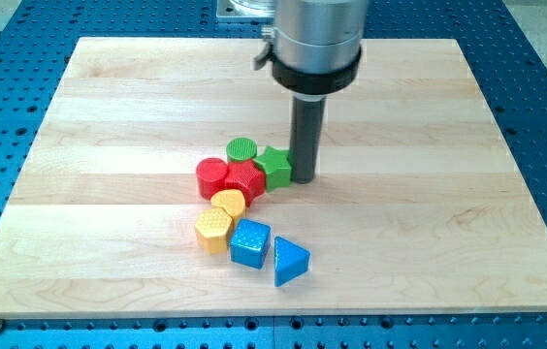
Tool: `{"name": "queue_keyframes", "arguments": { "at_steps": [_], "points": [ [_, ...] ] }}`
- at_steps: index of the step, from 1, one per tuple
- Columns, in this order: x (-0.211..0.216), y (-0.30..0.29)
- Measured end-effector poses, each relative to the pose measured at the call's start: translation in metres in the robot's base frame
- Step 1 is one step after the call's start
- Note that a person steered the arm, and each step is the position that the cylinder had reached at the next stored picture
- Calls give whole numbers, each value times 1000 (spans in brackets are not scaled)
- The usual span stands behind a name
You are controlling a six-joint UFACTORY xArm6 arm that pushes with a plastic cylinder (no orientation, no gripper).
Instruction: Move the triangle into the cube
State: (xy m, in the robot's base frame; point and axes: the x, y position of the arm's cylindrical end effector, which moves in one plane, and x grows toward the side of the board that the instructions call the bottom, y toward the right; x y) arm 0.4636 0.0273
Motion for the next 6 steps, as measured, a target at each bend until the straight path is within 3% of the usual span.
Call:
{"name": "queue_keyframes", "arguments": {
  "at_steps": [1, 2, 3, 4, 6],
  "points": [
    [0, -2],
    [8, 48],
    [67, 102],
    [138, 52],
    [129, -42]
  ]
}}
